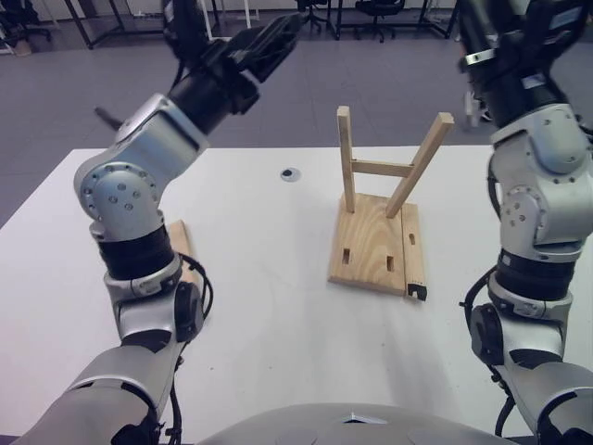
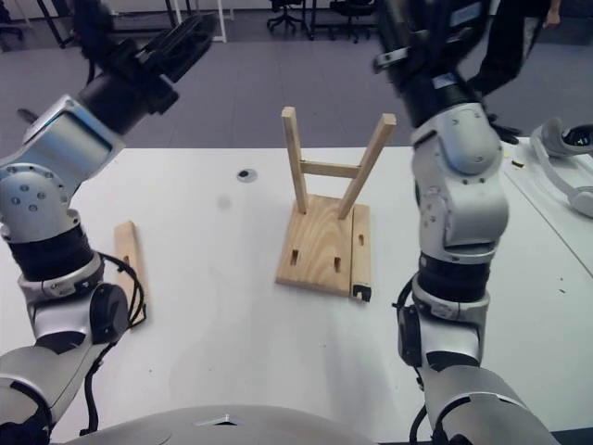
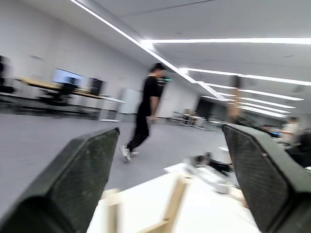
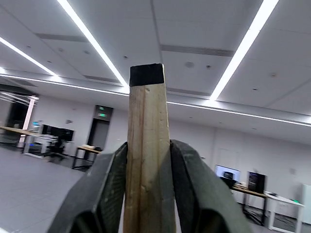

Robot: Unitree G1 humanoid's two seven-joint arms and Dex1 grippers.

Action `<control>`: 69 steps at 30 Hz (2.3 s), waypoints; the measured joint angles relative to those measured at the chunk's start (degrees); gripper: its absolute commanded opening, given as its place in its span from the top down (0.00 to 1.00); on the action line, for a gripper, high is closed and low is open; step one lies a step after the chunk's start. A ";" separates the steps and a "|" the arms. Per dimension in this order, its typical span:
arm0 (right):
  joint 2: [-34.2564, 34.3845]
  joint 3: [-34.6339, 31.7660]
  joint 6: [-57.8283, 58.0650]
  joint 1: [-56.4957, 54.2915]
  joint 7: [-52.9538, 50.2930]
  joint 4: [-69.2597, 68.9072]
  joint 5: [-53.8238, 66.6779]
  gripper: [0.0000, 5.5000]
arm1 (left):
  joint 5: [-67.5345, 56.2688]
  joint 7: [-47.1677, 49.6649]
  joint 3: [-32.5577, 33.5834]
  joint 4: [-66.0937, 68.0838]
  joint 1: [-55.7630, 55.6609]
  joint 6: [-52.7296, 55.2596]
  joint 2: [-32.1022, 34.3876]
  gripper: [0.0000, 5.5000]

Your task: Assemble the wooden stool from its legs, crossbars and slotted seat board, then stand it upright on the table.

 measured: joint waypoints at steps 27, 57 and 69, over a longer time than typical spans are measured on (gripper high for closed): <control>3.51 8.38 -4.59 2.92 13.72 1.81 1.87 0.76 | -1.10 9.60 -0.71 -1.32 2.94 -5.50 -7.82 0.69; 9.75 5.15 9.02 4.97 12.99 2.18 14.73 0.46 | -9.52 13.81 -0.71 -4.21 8.49 -4.17 -2.17 0.93; 6.66 -4.52 17.28 14.53 7.80 -4.29 24.65 0.35 | -11.32 16.70 7.37 -4.02 23.19 -3.01 7.46 0.93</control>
